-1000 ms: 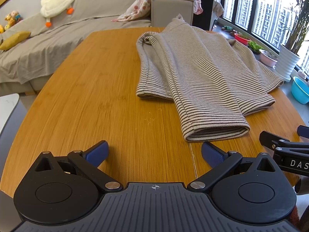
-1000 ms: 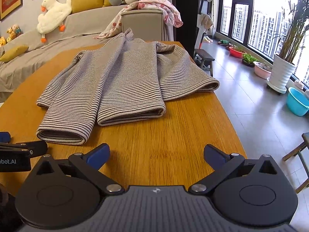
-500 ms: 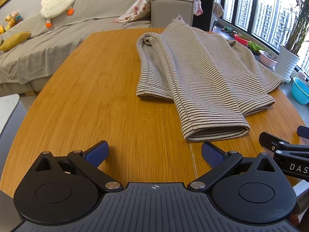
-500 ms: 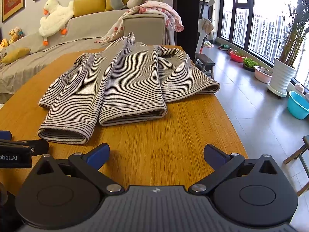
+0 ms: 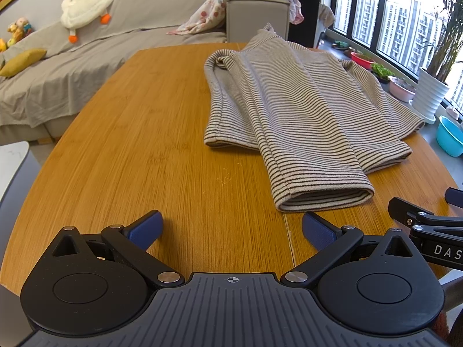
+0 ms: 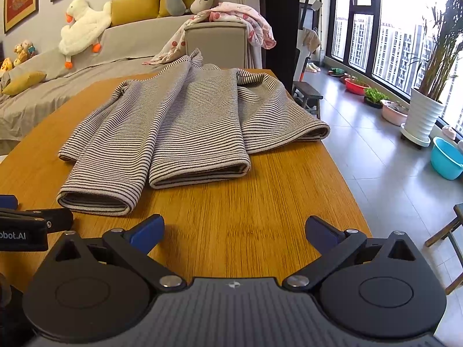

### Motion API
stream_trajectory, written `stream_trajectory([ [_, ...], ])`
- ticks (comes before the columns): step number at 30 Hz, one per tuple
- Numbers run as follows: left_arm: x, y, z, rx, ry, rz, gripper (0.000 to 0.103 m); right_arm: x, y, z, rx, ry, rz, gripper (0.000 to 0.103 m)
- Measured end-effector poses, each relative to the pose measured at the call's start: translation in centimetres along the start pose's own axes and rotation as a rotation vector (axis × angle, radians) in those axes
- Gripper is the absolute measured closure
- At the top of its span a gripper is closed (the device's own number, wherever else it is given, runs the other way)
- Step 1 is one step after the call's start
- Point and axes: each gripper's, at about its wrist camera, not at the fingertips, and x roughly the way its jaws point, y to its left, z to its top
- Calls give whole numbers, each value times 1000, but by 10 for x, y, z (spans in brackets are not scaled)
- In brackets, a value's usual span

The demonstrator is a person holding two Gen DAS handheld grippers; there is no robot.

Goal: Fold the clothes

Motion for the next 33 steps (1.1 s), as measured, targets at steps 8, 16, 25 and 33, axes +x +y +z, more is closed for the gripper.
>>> stream_trajectory([
  [8,0,0,-1,1,-3,0,0,4,5,-7,2,-16,4,0],
  [16,0,0,-1,1,-4,0,0,1,0,-2,-1,-21,10,0],
  [25,0,-1,-2,-4,-13,3,0,6,-4,1,-2,-30,20,0],
  [33,0,-1,-2,-6,-18,6,0,5,-3,-2,13,-24,28,0],
])
